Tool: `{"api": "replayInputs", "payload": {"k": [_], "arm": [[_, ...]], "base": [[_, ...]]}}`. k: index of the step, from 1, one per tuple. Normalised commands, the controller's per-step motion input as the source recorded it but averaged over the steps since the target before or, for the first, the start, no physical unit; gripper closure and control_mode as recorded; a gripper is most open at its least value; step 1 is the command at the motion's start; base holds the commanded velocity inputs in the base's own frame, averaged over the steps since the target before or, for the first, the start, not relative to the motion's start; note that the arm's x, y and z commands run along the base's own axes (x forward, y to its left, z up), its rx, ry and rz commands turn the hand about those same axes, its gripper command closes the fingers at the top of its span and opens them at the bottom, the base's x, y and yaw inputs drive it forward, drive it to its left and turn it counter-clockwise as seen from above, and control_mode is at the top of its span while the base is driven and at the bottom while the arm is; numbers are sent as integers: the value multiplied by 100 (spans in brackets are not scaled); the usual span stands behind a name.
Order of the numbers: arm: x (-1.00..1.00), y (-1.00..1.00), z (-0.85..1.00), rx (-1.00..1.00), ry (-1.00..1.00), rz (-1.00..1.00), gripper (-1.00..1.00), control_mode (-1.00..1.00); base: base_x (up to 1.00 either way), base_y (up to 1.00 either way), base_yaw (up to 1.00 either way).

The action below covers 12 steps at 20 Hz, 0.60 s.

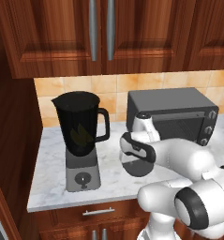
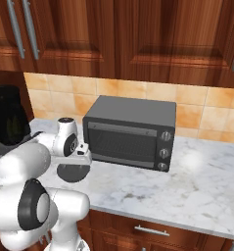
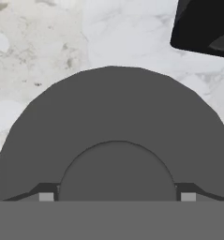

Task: Grab the lemon wedges from the fridge, place them in the blender, close the lid, and turn on the blender to create a marinade.

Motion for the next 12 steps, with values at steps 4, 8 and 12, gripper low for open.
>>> {"api": "replayInputs", "payload": {"k": [4,8,12], "arm": [[-67,0,61,6,0,0,100,-100],[-88,0,63,9,-1,0,100,-100],[-69,0,99,4,-9,0,100,-100]], "base": [[0,0,0],[0,0,0],[0,0,0]]}}
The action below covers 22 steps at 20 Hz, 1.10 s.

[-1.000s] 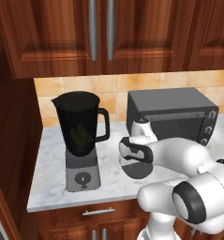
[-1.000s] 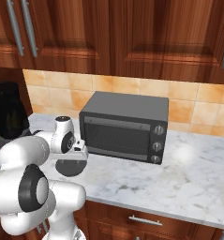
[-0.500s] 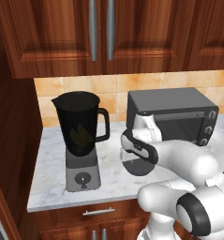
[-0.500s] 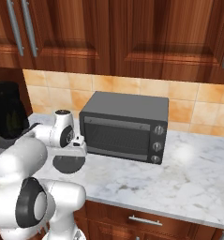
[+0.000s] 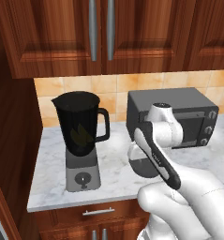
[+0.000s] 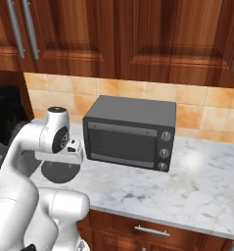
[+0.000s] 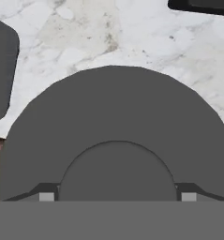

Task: Grab the lemon wedges from the fridge, place them in the blender, close the lid, and turn on the blender to create a marinade.

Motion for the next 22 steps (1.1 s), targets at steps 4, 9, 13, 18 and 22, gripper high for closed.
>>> {"api": "replayInputs", "payload": {"k": [4,9,13,18,22], "arm": [[-55,5,100,0,-23,0,100,-100],[-48,15,100,0,-32,0,100,-100],[-44,12,100,0,-32,0,100,-100],[-52,4,100,0,-26,0,100,-100],[-75,0,100,1,-21,0,100,-100]], "base": [[0,0,0],[0,0,0],[0,0,0],[0,0,0],[0,0,0]]}}
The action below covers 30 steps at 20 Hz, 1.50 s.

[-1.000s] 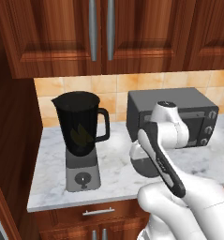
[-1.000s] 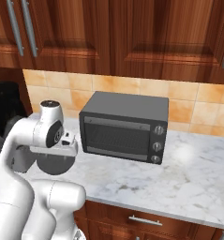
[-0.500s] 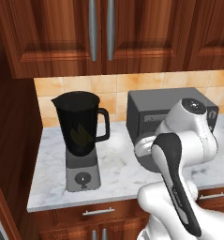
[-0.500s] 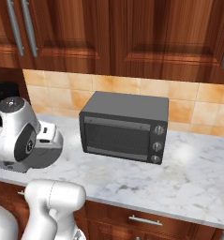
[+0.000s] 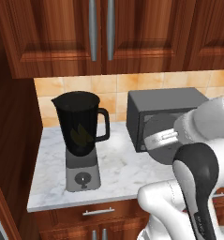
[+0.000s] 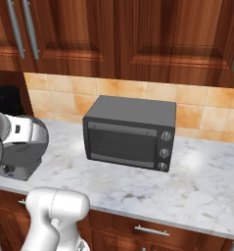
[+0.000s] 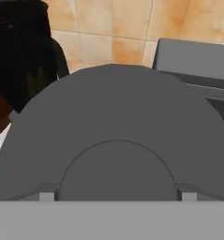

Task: Grab the lemon wedges from the fridge, place them in the blender, close the lid, and turn on the blender to create a marinade.

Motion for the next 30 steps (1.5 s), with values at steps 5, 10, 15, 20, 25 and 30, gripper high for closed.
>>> {"api": "replayInputs", "payload": {"k": [5,10,15,20,25,30], "arm": [[-69,9,100,3,-13,0,100,-100],[-7,53,99,0,-1,0,100,-100],[51,76,57,0,13,0,100,-100],[15,20,-5,0,11,2,100,-100],[68,41,-7,-1,23,0,100,-100],[83,48,-17,-3,25,0,100,-100]], "base": [[0,0,0],[0,0,0],[0,0,0],[0,0,0],[0,0,0],[0,0,0]]}}
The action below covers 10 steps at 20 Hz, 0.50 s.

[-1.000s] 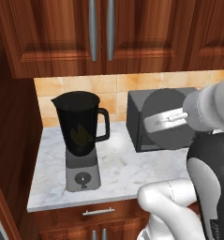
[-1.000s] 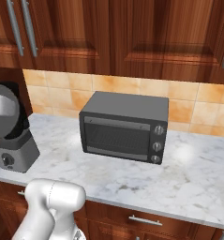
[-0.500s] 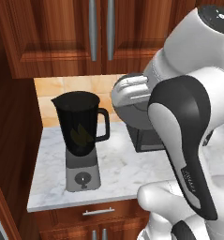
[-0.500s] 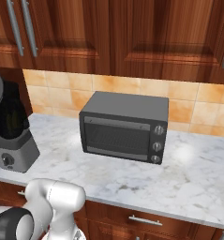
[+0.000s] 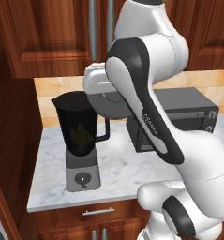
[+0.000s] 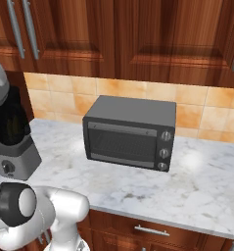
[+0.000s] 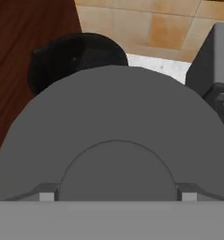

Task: Grab the lemon wedges from the fridge, place them in the blender, close the lid, and turn on the blender to create a marinade.

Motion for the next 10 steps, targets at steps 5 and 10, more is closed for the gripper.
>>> {"api": "replayInputs", "payload": {"k": [5,10], "arm": [[69,45,-19,-5,16,0,100,-100],[64,42,-3,-7,19,0,100,-100]], "base": [[0,0,0],[0,0,0]]}}
